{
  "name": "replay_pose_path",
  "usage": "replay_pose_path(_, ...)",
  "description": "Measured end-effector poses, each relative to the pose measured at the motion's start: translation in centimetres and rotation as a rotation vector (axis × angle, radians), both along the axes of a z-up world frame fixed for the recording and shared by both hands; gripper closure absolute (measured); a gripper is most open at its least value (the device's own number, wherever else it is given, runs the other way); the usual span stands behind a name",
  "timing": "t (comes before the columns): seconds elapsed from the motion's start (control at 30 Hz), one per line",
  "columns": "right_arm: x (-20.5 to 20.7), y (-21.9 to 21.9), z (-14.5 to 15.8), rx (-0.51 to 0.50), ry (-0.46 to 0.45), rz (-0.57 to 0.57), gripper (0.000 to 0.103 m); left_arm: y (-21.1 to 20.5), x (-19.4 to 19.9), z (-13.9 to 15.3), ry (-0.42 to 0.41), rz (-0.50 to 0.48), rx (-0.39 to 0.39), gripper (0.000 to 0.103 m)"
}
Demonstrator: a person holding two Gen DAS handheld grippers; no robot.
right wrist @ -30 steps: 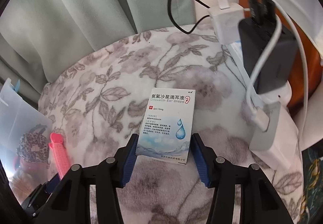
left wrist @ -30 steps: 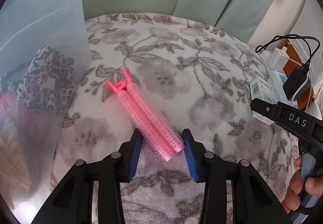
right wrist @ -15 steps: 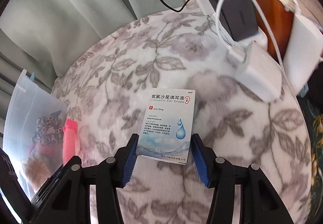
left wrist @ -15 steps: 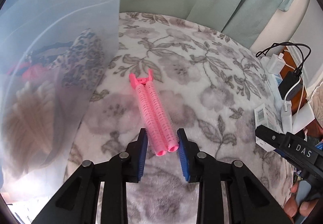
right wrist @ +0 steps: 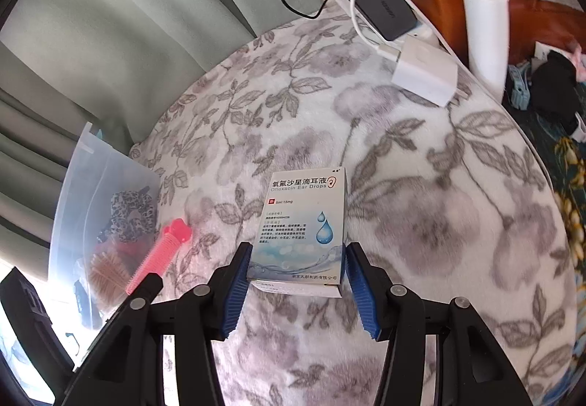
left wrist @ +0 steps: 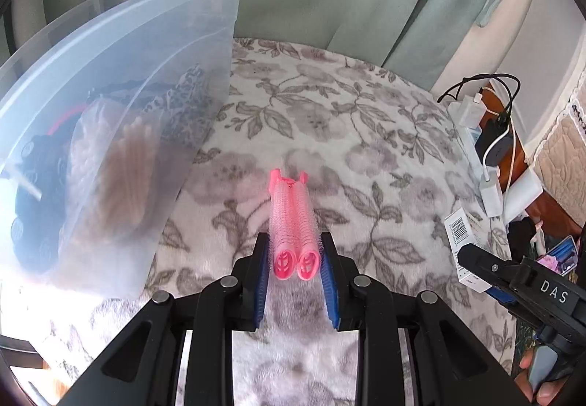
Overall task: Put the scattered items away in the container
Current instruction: 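Lift the roller clip and ear drops box and carry both over the clear box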
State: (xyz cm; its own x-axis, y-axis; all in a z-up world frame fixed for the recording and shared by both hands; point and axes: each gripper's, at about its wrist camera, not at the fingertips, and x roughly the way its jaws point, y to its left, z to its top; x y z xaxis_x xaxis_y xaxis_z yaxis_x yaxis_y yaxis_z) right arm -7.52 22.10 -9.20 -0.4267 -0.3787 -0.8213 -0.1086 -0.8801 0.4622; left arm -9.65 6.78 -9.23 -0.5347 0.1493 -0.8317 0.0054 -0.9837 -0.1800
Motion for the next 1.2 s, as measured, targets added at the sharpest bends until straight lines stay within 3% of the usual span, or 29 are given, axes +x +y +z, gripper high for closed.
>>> replay_pose_path(0.33, 2.1, 0.2, 2.5, -0.055, 0.061, 0.011, 0.049, 0.7, 2.8, 4.2, 0.078, -0.022, 0.004, 0.076)
replay_pose_path(0.6, 3.4, -0.2, 5.6, -0.073, 0.134, 0.022, 0.049, 0.6, 3.9, 7.6, 0.139, -0.045, 0.094, 0.076)
replay_pose_path(1.07, 6.9, -4.4, 17.0, -0.08, 0.443, 0.138, 0.048, -2.6, 6.8, 15.0, 0.342, -0.021, 0.246, 0.076)
replay_pose_path(1.2, 7.6, -6.4, 19.1, -0.075, 0.507, 0.188, 0.048, -4.6, 7.5, 16.4, 0.397, 0.025, 0.241, 0.076)
